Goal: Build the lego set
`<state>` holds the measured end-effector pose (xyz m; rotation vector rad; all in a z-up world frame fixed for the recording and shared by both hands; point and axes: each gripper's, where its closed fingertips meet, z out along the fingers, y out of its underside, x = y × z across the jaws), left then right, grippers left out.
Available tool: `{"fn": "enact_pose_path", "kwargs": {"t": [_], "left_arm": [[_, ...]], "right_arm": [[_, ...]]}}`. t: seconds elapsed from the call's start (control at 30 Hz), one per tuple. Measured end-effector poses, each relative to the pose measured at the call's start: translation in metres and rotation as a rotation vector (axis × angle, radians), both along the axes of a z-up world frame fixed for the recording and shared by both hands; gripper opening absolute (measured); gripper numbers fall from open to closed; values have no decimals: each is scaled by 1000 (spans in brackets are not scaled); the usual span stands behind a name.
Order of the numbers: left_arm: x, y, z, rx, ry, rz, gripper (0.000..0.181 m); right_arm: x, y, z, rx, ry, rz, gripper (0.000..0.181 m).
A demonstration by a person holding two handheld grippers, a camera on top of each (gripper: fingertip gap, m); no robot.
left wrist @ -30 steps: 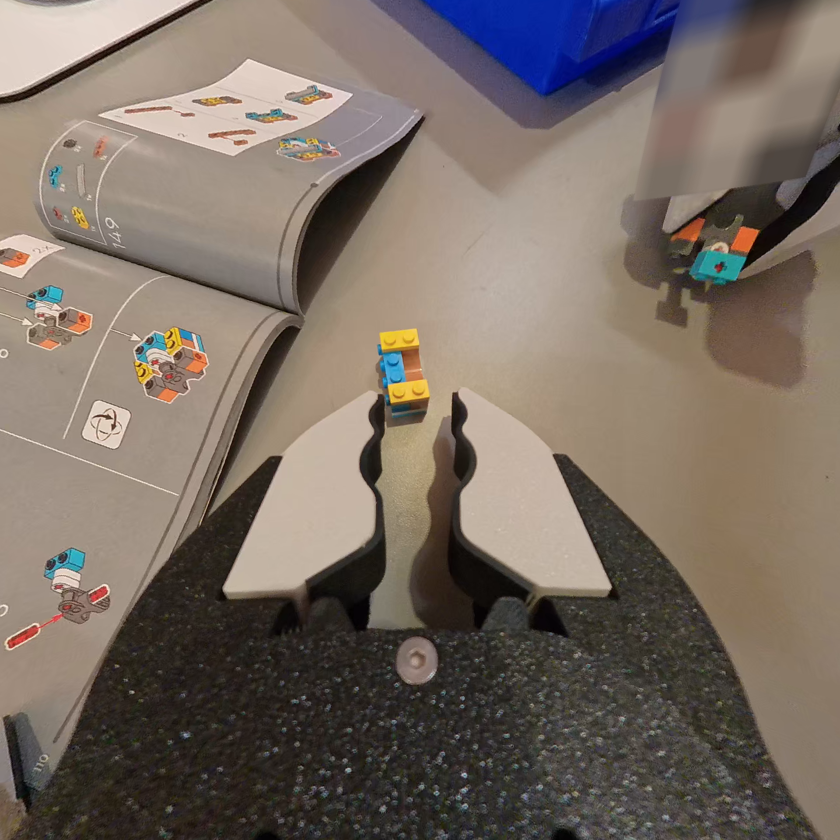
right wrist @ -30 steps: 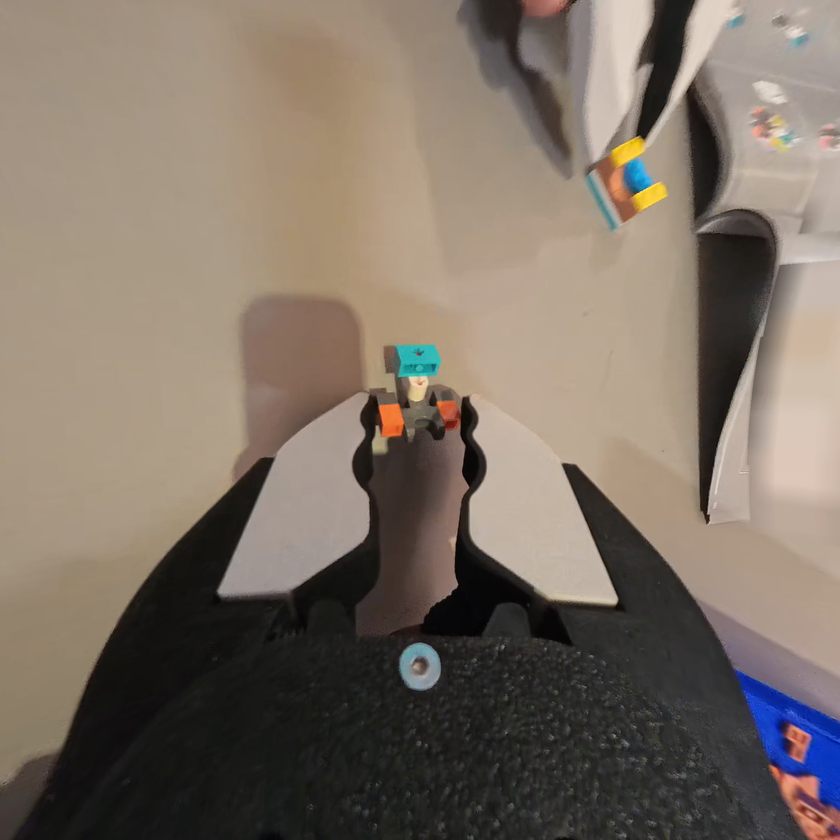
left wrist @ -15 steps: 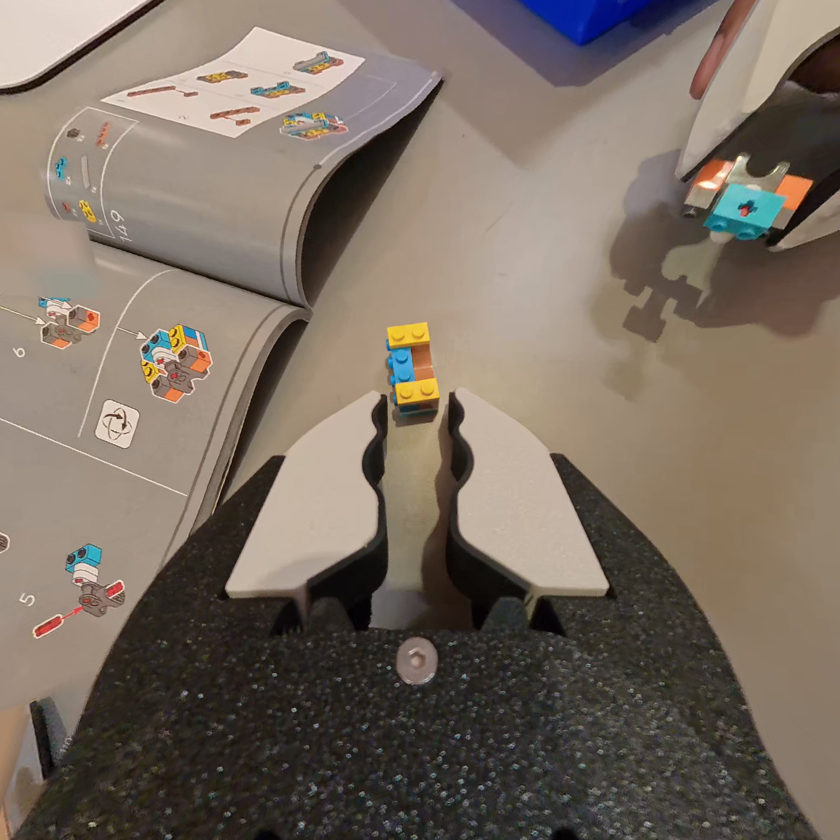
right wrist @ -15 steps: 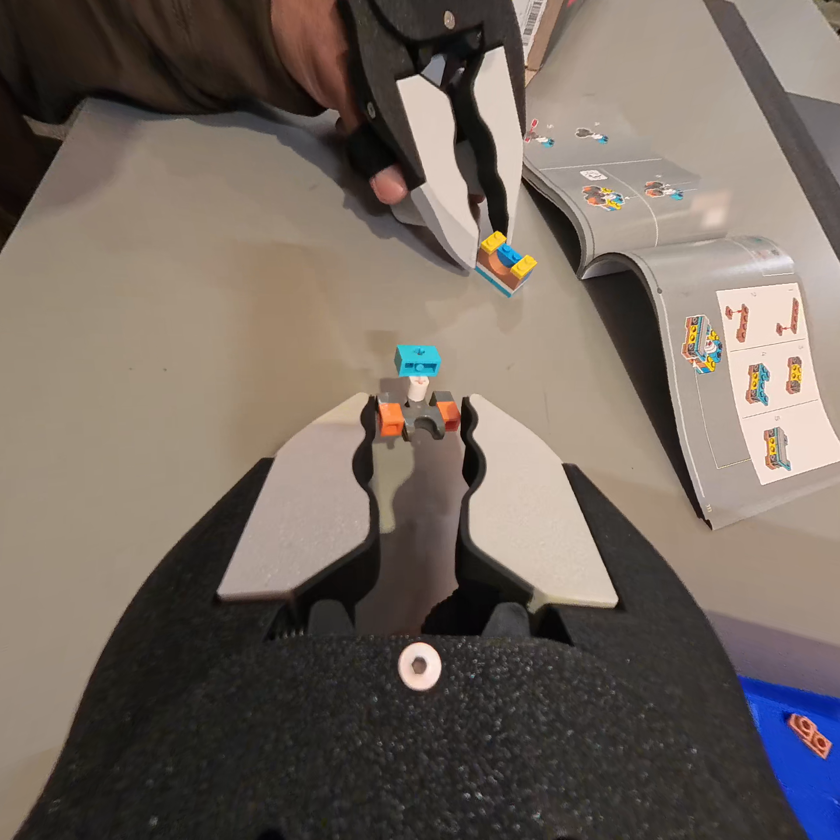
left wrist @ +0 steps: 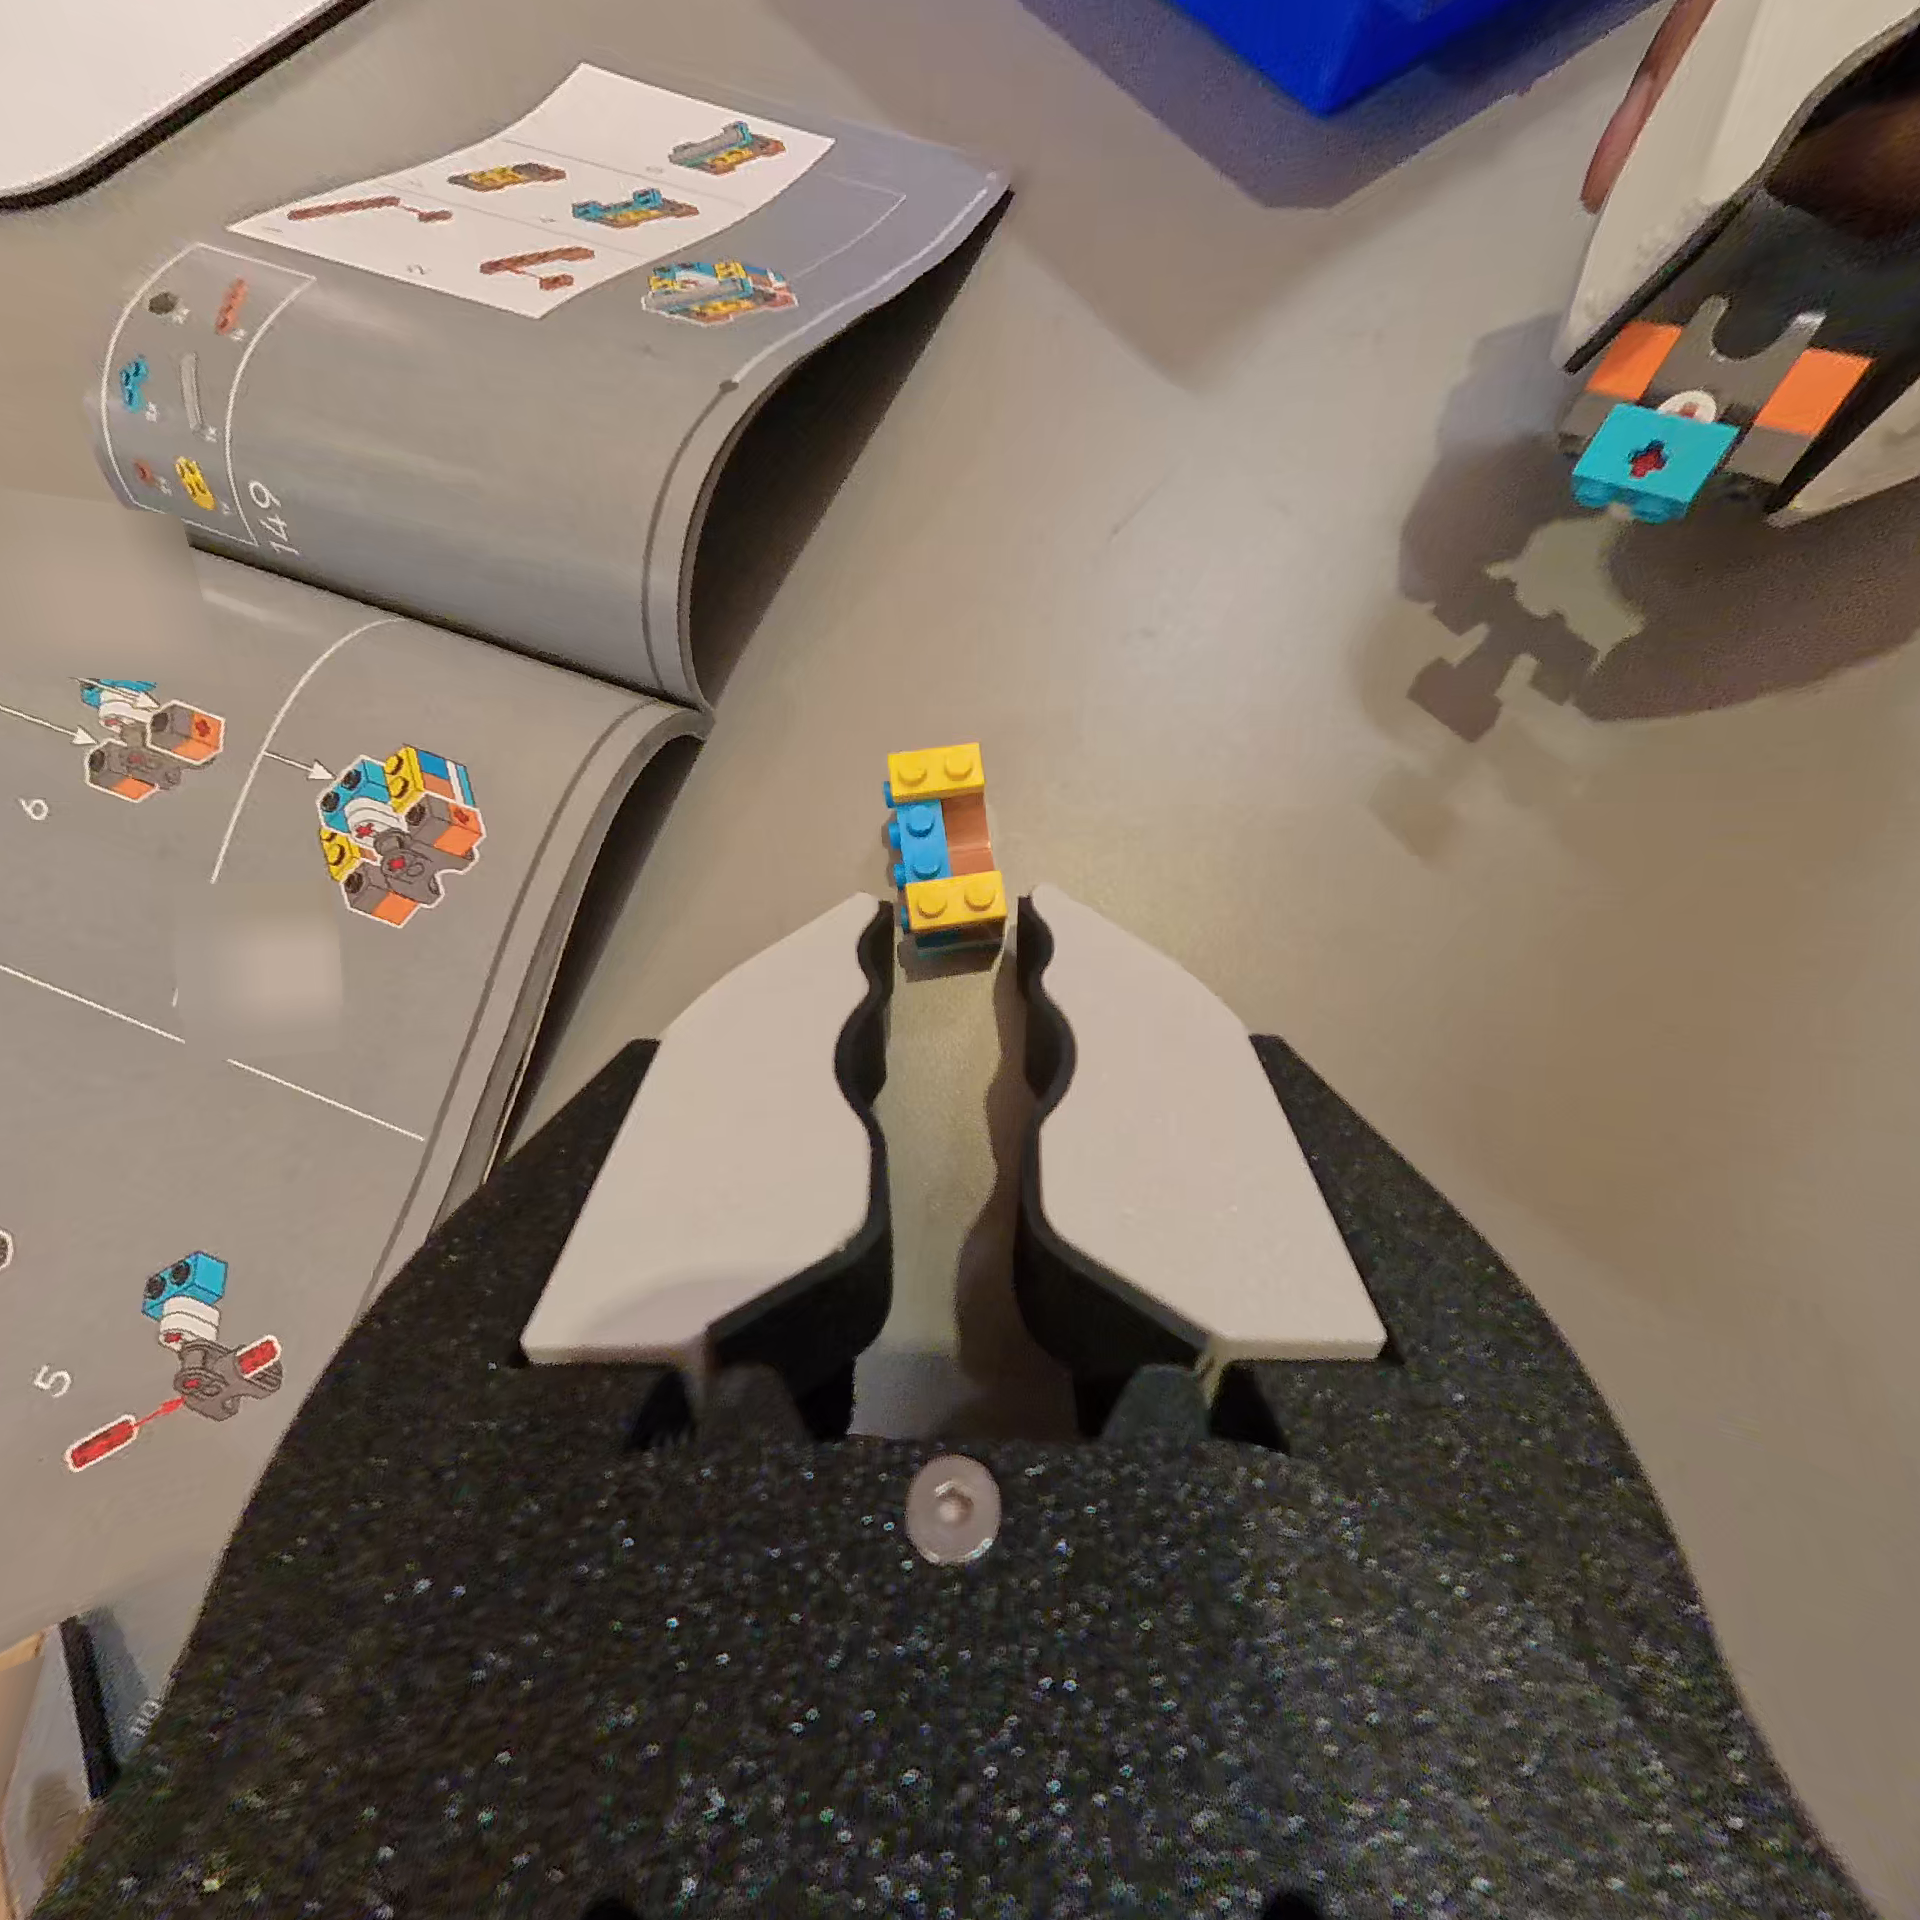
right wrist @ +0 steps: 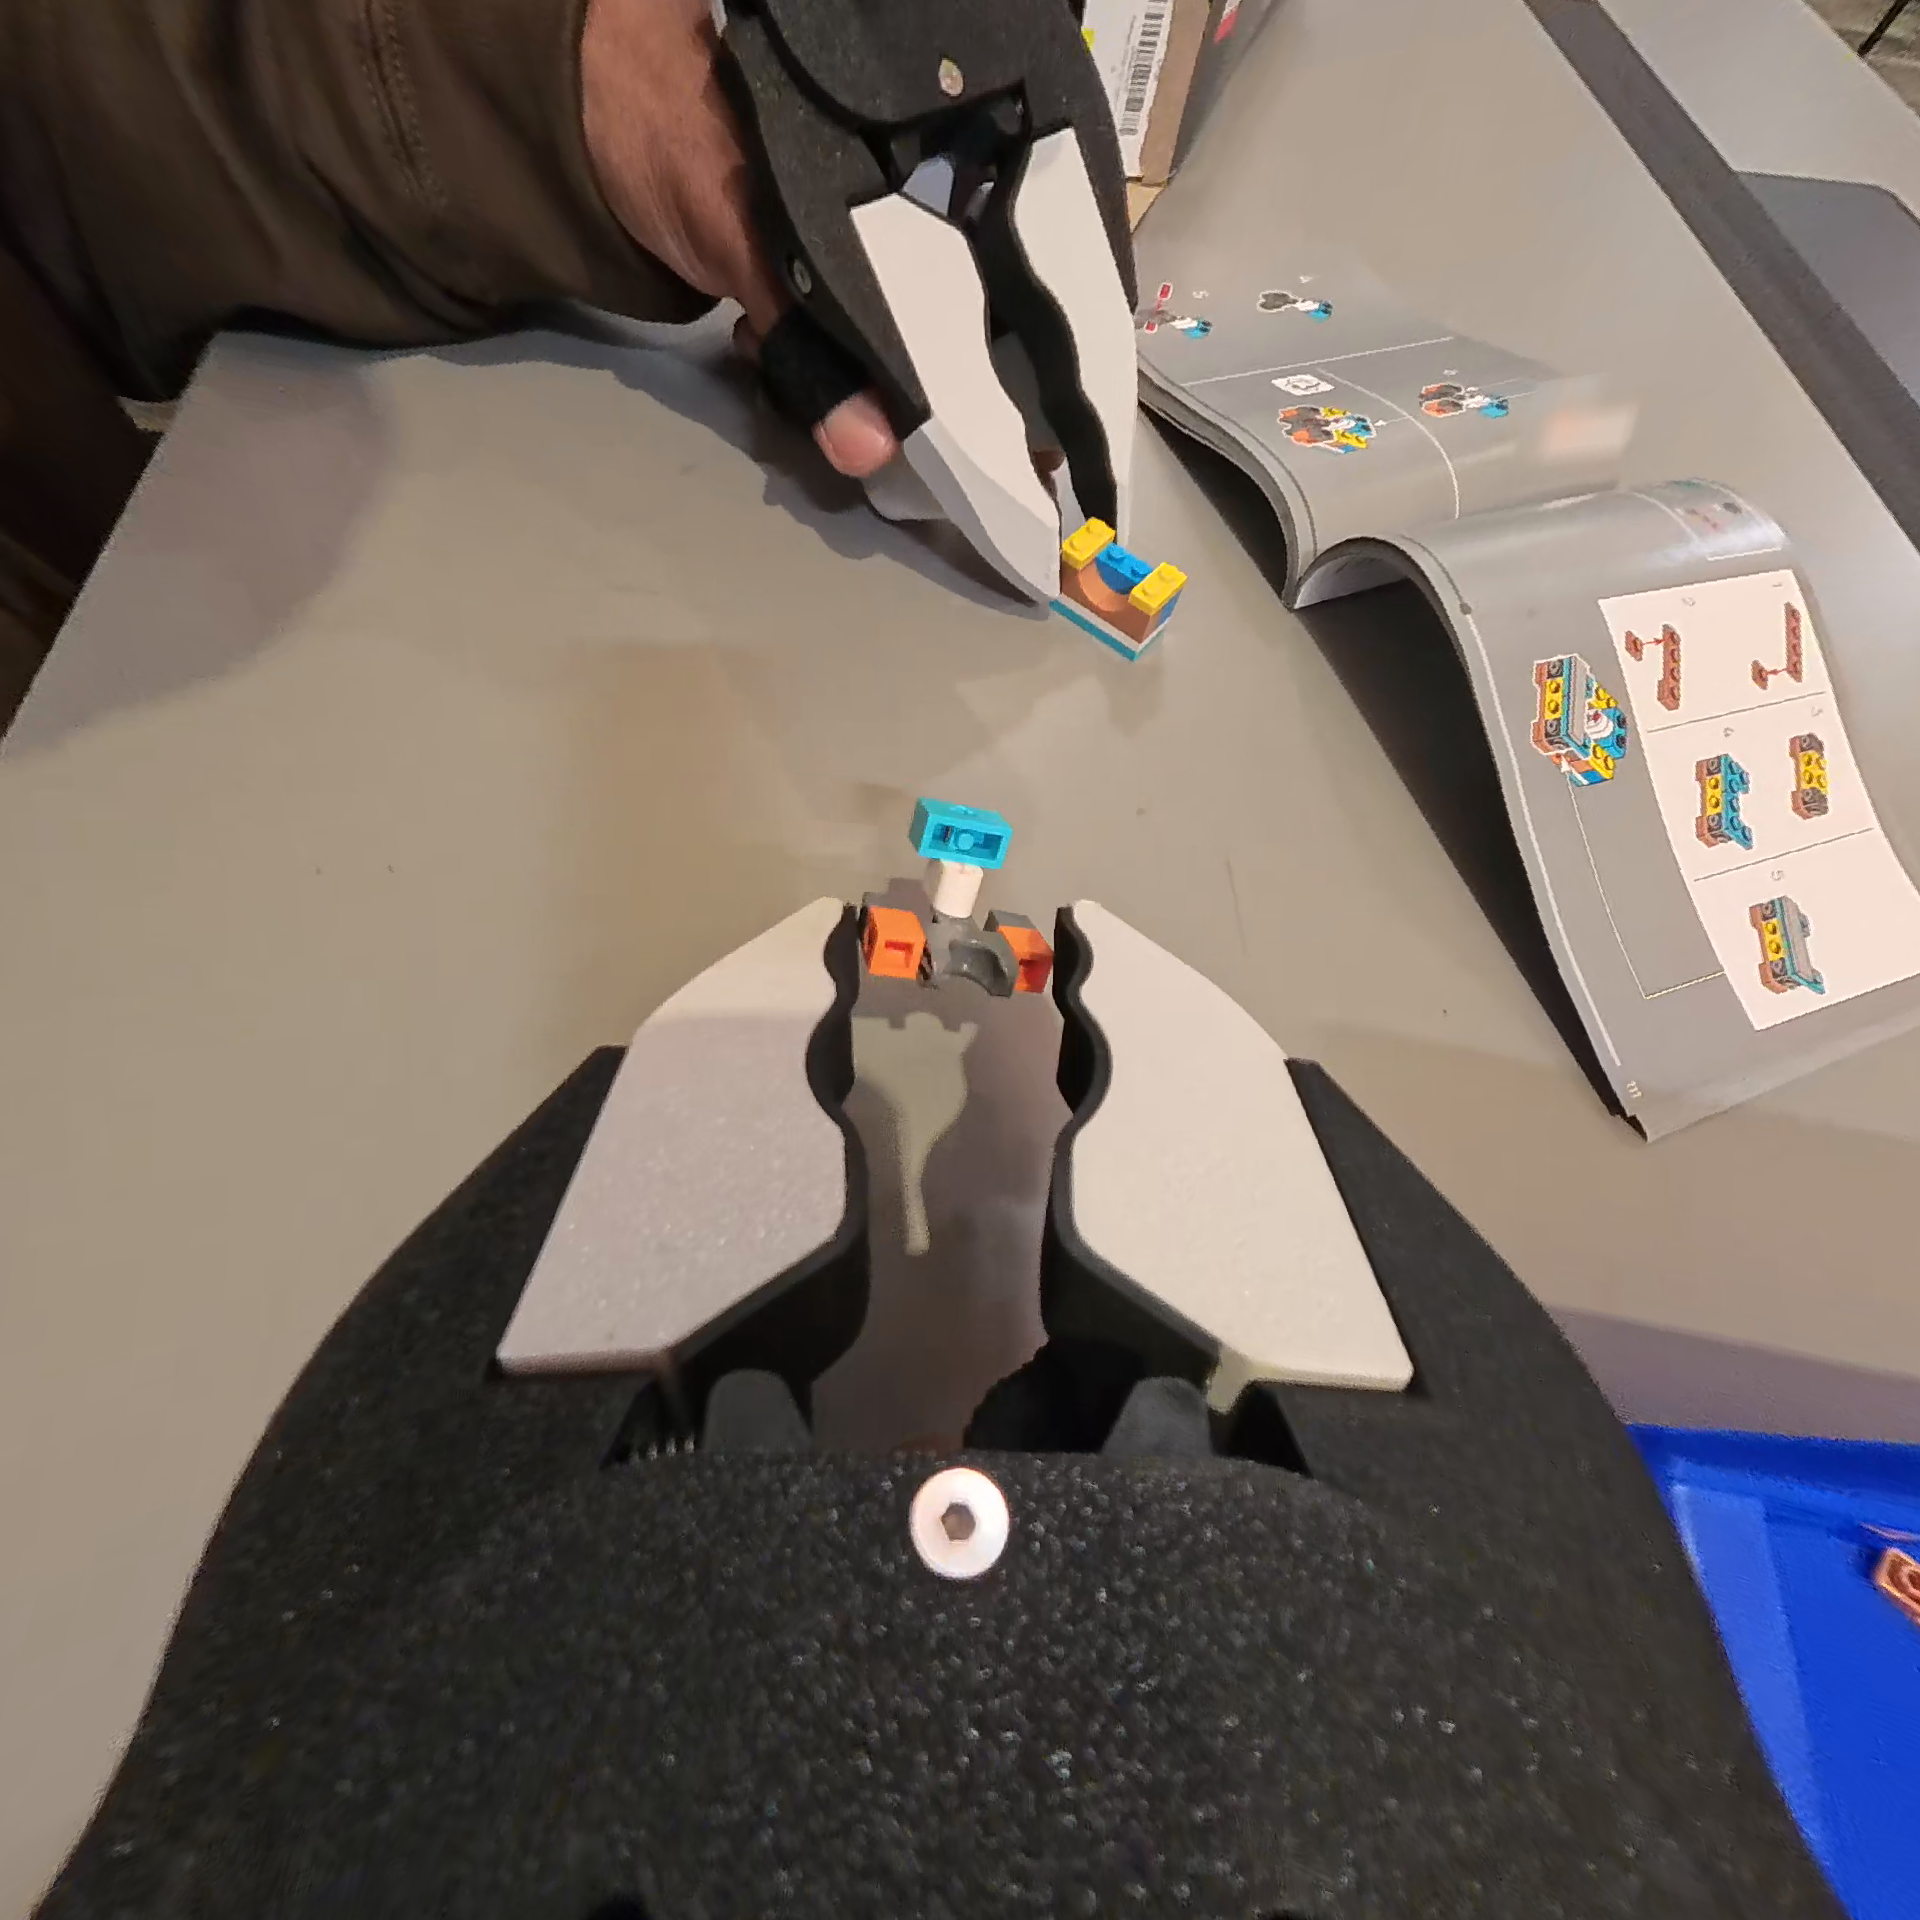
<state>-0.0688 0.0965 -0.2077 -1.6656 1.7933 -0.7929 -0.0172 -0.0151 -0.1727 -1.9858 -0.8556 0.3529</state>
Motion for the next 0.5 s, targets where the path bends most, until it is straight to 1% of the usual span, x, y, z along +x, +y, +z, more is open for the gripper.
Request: {"fn": "enact_pose_path", "kwargs": {"t": [0.5], "left_arm": [[1, -1, 0, 19, 1, -6, 19]], "right_arm": [[-3, 1, 1, -6, 36, -5, 36]]}}
